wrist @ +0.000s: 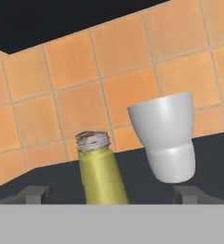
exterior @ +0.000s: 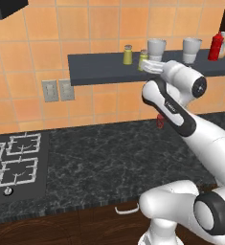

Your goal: Put the shaker and condiment bottle from the counter next to their counterparts in the cabinet.

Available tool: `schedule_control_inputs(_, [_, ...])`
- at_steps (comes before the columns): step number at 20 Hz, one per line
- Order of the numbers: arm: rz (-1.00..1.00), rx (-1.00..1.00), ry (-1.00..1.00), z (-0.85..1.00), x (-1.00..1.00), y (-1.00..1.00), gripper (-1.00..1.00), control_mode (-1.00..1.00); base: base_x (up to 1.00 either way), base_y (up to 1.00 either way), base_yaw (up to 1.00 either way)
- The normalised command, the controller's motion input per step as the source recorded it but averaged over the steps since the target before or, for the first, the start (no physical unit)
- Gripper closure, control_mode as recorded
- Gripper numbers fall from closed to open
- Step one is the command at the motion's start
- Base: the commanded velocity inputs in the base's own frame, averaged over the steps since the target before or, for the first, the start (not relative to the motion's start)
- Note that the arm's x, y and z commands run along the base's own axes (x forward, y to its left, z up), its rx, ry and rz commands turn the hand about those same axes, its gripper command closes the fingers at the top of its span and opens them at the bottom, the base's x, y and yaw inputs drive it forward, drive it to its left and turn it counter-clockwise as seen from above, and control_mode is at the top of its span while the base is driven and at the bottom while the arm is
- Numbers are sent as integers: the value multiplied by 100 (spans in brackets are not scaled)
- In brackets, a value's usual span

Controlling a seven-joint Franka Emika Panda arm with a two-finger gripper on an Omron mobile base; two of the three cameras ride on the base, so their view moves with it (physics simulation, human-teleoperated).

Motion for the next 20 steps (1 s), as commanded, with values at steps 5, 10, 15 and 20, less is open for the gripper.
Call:
schedule_control_inputs(5, [9, 10, 0, -39, -96, 0, -100, -100, 0, 0, 0])
schedule_control_inputs(10, [14, 5, 0, -44, -100, 0, -100, -100, 0, 0, 0])
schedule_control_inputs(15, [24, 0, 15, -94, -98, -3, -100, -100, 0, 0, 0])
schedule_control_inputs(20, [16, 0, 9, -66, -50, -10, -100, -100, 0, 0, 0])
